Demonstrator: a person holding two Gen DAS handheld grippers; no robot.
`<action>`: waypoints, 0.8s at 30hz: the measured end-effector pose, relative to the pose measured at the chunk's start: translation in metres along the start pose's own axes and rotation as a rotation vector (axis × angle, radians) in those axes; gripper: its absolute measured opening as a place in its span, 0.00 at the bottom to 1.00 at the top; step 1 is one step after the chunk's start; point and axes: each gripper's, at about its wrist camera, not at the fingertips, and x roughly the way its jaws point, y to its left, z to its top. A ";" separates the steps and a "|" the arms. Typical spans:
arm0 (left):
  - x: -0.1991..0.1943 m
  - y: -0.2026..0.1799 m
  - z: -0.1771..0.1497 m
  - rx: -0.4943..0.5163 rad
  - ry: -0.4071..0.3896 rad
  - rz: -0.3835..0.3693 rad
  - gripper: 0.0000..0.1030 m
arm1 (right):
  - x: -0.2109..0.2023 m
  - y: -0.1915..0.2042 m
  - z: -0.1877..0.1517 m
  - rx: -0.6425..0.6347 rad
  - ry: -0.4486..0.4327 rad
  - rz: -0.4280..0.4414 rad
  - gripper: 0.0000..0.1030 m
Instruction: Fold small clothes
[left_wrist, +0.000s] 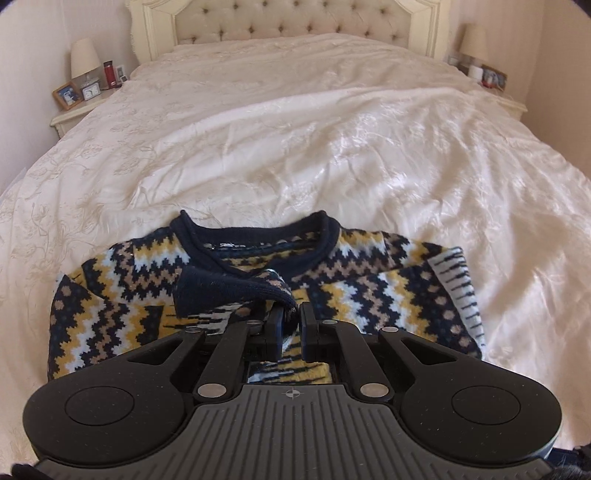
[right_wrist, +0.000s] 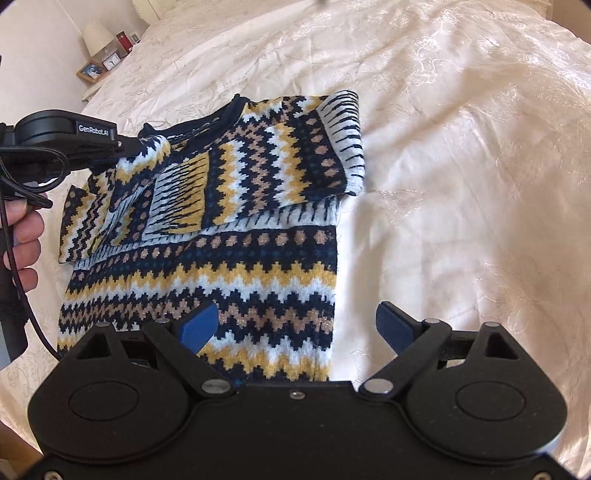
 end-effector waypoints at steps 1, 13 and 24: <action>0.001 -0.008 0.000 0.034 0.001 0.003 0.09 | 0.000 0.000 0.000 0.002 0.000 0.000 0.90; -0.030 -0.005 -0.011 0.181 -0.051 0.024 0.38 | 0.007 0.027 0.006 0.023 -0.036 -0.028 0.90; -0.020 0.117 -0.084 0.019 0.148 0.166 0.38 | 0.030 0.078 0.040 -0.074 -0.078 -0.029 0.81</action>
